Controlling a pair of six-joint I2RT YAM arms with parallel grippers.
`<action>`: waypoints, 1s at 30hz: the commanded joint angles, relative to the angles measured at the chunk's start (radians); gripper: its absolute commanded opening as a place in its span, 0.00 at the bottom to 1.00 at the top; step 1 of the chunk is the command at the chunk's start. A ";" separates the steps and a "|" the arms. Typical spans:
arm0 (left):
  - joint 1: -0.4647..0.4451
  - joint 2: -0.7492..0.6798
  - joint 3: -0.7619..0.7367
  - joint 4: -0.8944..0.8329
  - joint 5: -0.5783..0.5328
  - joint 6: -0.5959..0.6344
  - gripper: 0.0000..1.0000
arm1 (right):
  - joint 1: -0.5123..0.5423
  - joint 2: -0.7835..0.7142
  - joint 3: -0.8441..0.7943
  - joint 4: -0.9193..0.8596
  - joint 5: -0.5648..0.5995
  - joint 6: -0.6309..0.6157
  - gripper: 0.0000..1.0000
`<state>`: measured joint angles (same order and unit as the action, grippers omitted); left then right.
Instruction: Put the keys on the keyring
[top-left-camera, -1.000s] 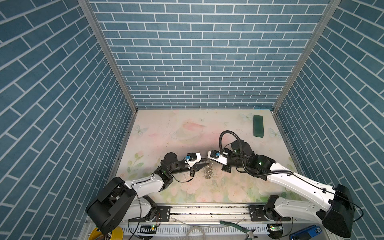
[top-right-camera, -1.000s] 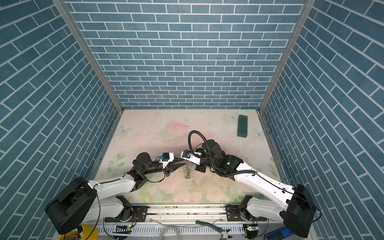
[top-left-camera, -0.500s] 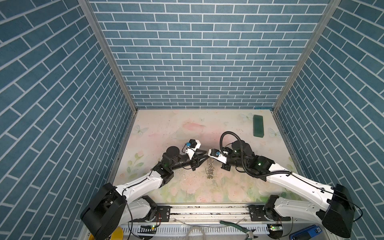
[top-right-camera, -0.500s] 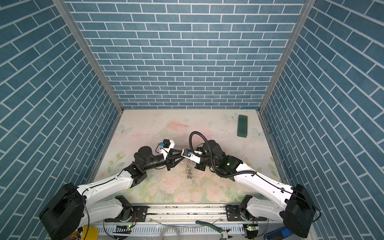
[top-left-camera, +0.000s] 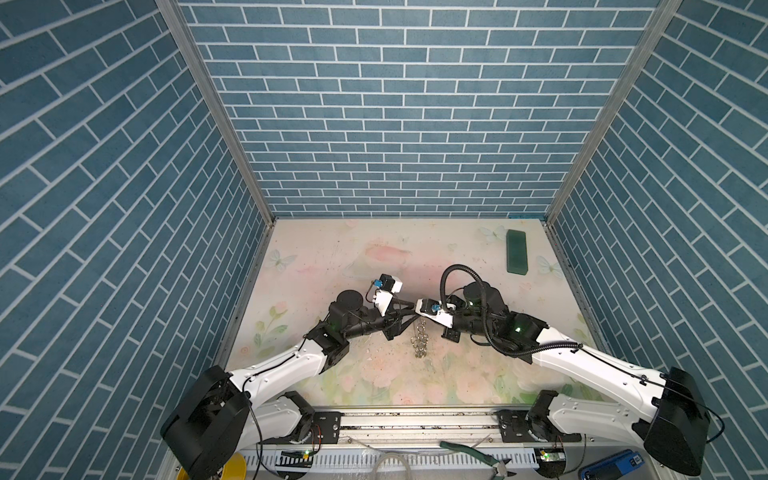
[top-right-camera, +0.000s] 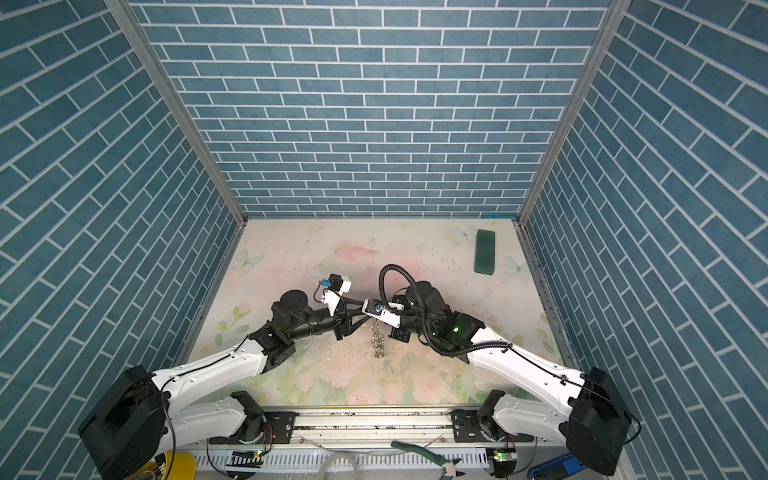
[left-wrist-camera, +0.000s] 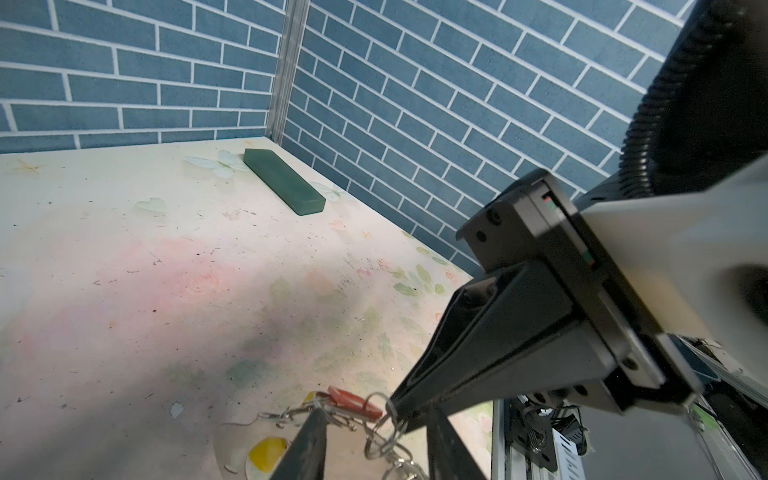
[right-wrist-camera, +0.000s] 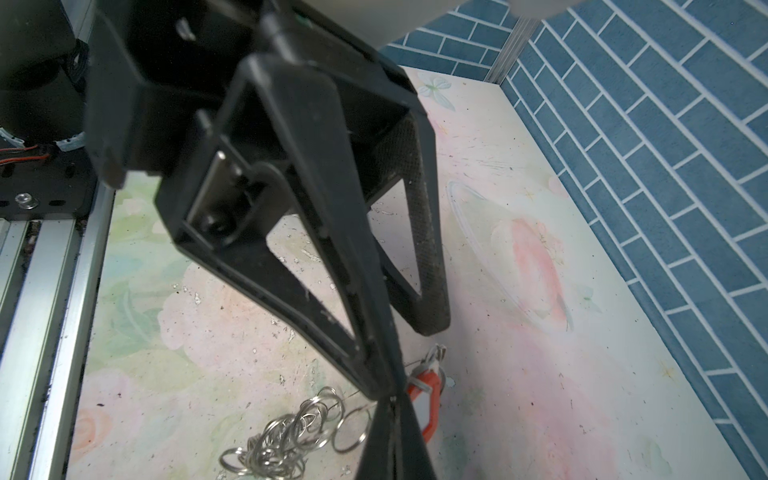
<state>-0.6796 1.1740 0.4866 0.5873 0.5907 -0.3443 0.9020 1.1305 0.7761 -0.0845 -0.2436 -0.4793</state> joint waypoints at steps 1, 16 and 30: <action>-0.007 0.012 0.029 -0.005 -0.018 -0.020 0.40 | -0.002 0.000 -0.020 0.042 -0.031 -0.015 0.00; -0.018 0.004 0.026 -0.123 -0.100 0.044 0.28 | -0.001 -0.029 -0.038 0.056 -0.005 -0.022 0.00; -0.018 -0.019 0.044 -0.107 -0.077 -0.009 0.30 | -0.001 -0.049 -0.055 0.075 -0.011 -0.029 0.00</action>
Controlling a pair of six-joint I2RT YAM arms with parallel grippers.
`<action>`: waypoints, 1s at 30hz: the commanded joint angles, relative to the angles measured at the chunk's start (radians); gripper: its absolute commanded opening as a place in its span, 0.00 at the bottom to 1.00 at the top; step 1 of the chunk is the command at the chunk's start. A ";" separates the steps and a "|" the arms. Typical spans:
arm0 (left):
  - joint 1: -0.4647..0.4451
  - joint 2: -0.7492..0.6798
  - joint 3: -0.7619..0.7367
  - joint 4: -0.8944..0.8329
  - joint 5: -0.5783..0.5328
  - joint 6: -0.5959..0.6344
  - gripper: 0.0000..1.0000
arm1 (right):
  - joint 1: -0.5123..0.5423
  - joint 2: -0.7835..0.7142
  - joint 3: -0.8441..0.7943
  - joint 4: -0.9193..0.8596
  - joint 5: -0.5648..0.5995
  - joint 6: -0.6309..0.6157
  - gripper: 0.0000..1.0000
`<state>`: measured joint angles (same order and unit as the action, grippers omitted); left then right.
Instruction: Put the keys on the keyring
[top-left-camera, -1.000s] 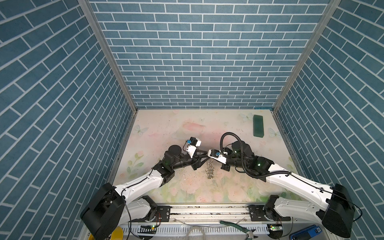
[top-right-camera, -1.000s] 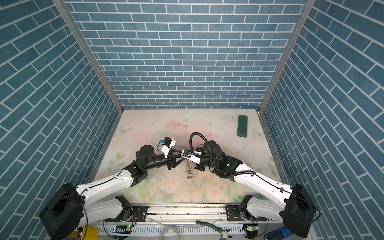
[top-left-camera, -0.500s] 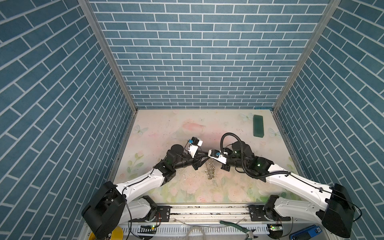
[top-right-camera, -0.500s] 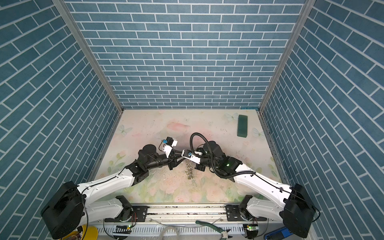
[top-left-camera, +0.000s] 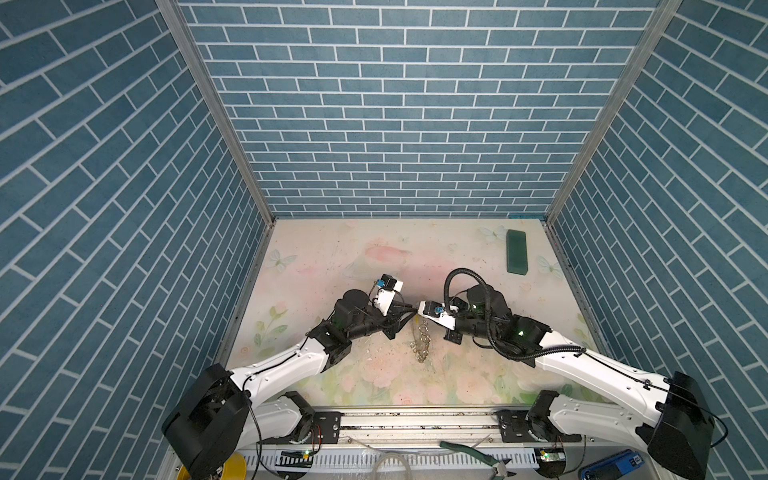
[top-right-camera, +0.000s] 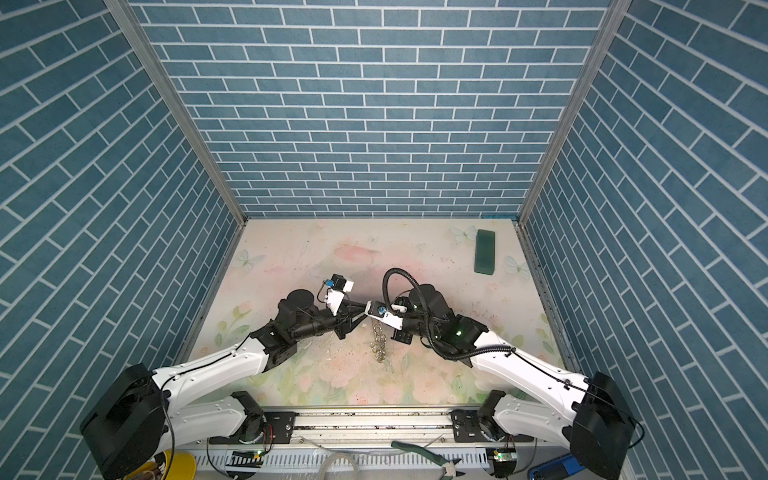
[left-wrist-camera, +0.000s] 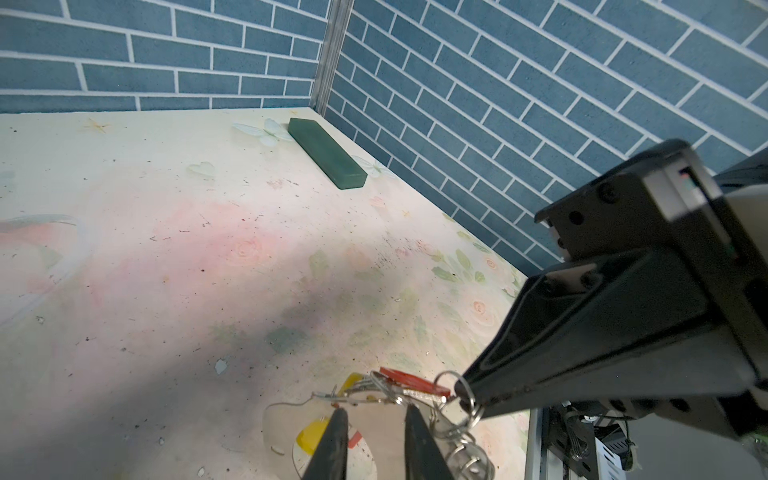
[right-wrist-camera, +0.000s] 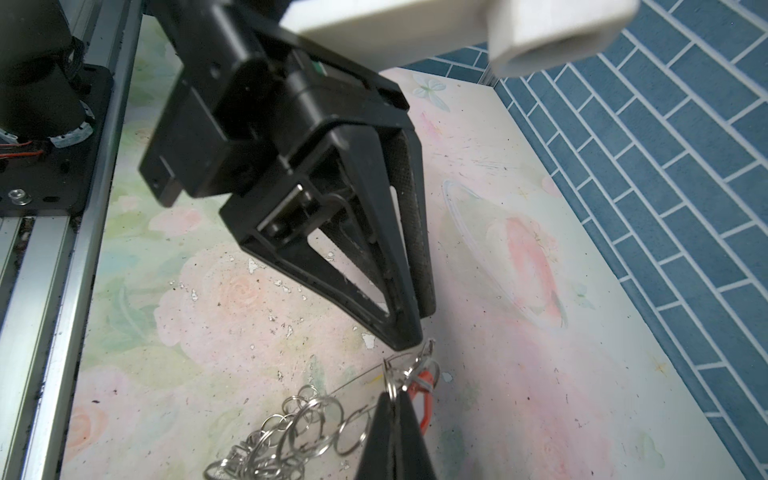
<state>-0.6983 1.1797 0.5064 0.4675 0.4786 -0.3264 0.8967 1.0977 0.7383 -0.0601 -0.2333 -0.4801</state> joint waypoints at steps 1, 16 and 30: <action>0.000 -0.029 0.024 0.022 0.045 -0.042 0.31 | 0.004 -0.013 -0.016 0.054 -0.021 -0.028 0.00; -0.022 -0.063 0.065 -0.054 0.033 -0.141 0.42 | 0.005 -0.006 -0.020 0.073 -0.049 -0.031 0.00; -0.051 -0.034 0.103 -0.184 -0.049 -0.117 0.33 | 0.006 -0.012 -0.022 0.083 -0.062 -0.036 0.00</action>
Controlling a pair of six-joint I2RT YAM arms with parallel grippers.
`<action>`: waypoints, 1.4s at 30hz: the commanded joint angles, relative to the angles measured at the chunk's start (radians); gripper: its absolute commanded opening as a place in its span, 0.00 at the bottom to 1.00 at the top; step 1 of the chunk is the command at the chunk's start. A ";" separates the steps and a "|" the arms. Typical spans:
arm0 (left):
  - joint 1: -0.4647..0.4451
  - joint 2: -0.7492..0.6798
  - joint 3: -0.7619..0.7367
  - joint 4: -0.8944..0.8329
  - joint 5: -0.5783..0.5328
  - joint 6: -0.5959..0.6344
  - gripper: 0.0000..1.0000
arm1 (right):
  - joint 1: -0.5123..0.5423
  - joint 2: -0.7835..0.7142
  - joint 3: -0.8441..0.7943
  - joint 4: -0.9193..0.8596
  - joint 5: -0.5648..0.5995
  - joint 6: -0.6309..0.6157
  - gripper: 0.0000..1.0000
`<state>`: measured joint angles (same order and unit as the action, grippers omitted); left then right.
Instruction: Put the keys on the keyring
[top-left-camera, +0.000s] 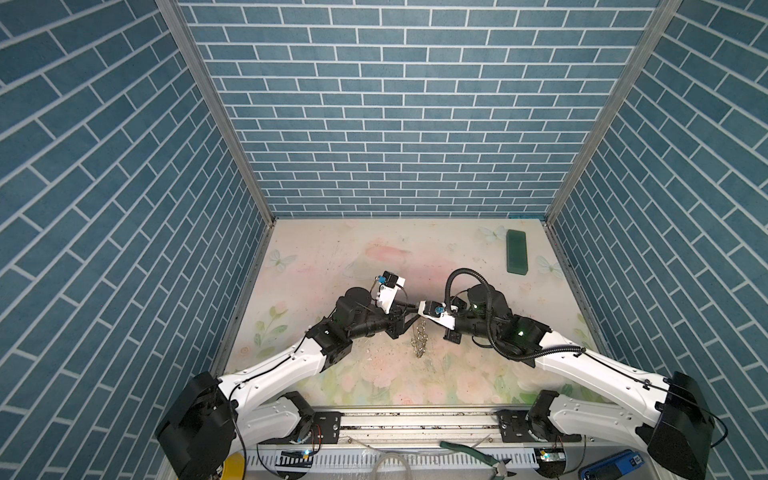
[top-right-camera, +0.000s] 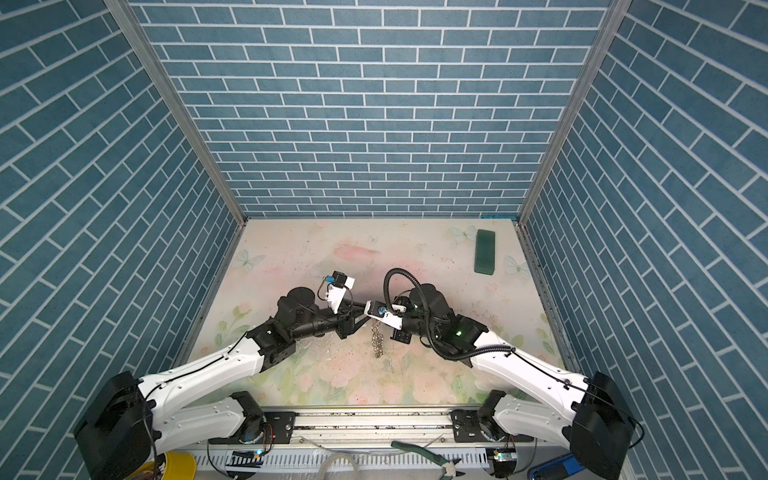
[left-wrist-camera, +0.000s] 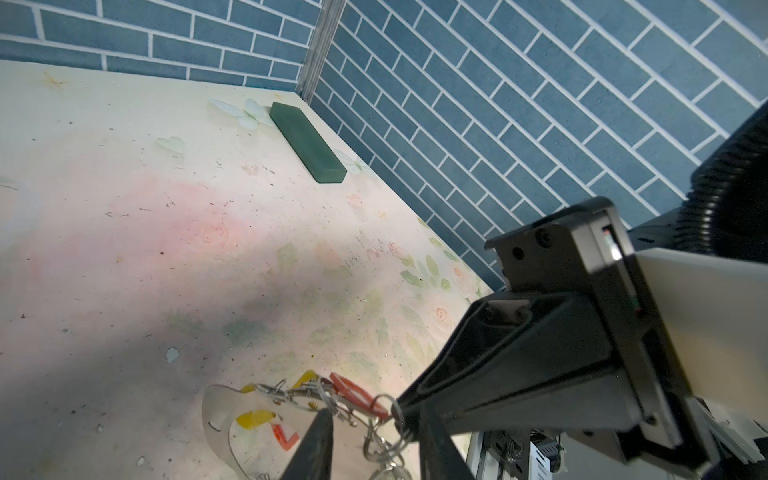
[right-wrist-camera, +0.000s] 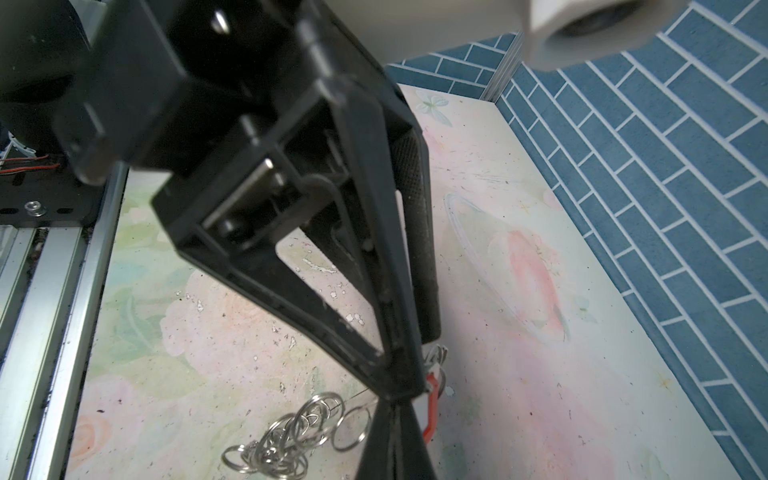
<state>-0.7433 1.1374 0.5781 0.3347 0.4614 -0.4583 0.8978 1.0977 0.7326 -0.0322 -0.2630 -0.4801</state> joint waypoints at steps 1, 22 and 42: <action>-0.007 0.011 0.032 -0.054 -0.034 0.014 0.32 | 0.005 -0.013 -0.018 0.054 -0.034 -0.036 0.00; -0.005 -0.012 0.017 -0.133 -0.072 0.043 0.20 | 0.008 -0.048 -0.047 0.081 0.039 -0.047 0.00; -0.005 -0.103 -0.234 0.390 0.121 0.755 0.33 | 0.001 -0.088 -0.018 -0.081 -0.065 -0.092 0.00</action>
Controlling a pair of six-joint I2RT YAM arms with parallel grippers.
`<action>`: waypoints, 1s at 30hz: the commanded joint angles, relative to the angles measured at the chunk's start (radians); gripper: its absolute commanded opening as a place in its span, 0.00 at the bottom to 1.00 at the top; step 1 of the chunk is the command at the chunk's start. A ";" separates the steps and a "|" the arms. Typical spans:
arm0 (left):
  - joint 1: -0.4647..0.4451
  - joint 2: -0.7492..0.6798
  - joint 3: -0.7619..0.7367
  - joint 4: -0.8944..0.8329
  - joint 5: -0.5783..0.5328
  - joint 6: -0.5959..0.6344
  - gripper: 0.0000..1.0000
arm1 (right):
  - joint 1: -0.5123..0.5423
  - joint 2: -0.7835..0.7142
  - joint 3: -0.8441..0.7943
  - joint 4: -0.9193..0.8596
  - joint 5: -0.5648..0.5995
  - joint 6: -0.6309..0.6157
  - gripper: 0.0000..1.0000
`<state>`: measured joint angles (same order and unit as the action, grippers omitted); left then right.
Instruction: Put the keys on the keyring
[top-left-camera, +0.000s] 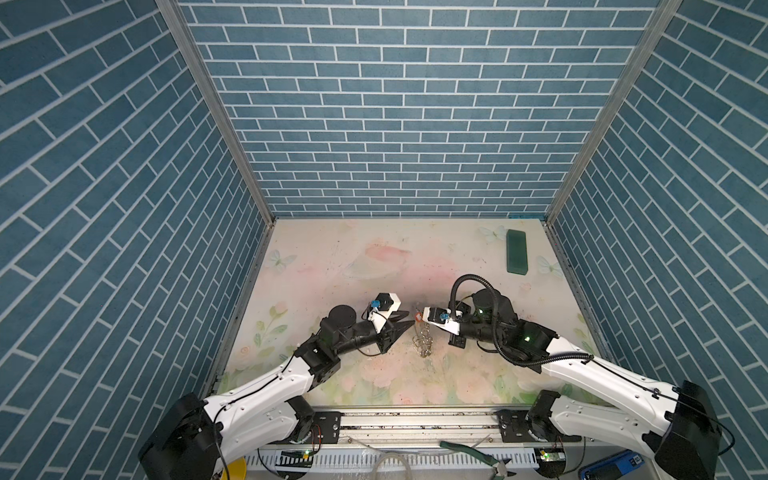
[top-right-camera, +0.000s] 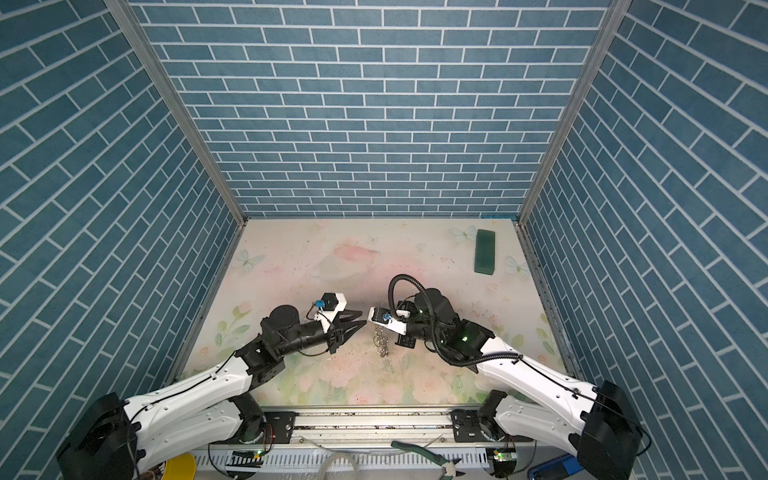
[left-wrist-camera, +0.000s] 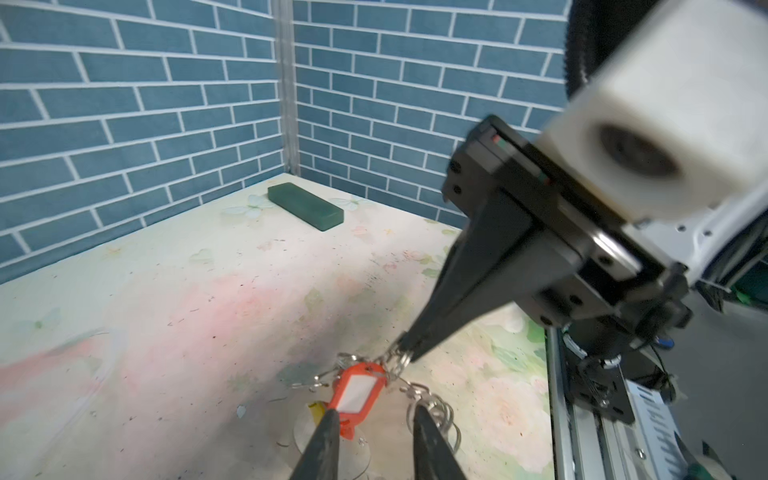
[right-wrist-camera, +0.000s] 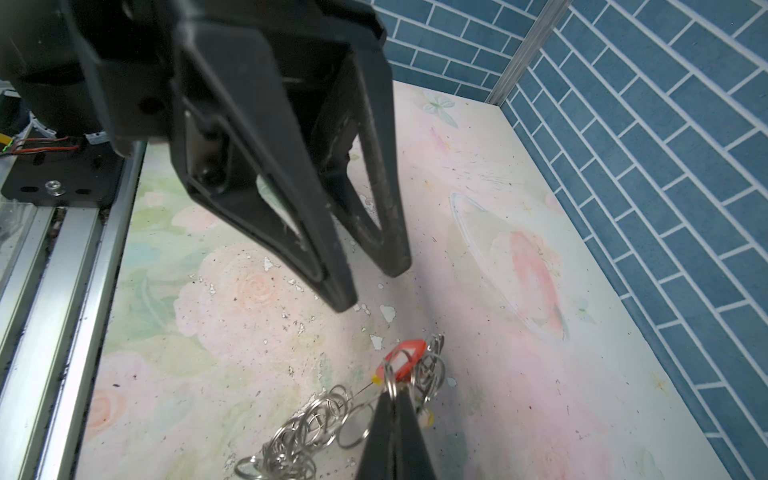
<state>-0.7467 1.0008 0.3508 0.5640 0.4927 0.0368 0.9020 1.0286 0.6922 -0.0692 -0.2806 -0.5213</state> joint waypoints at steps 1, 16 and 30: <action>-0.001 0.053 0.013 0.129 0.114 0.328 0.33 | -0.007 -0.018 0.027 -0.056 -0.056 -0.055 0.00; 0.070 0.095 0.152 -0.157 0.249 0.607 0.37 | -0.059 -0.002 0.069 -0.122 -0.144 -0.078 0.00; 0.072 0.166 0.215 -0.244 0.209 0.599 0.41 | -0.063 0.017 0.084 -0.127 -0.163 -0.081 0.00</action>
<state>-0.6800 1.1599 0.5343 0.3511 0.7025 0.6392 0.8429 1.0409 0.7303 -0.1810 -0.4248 -0.5587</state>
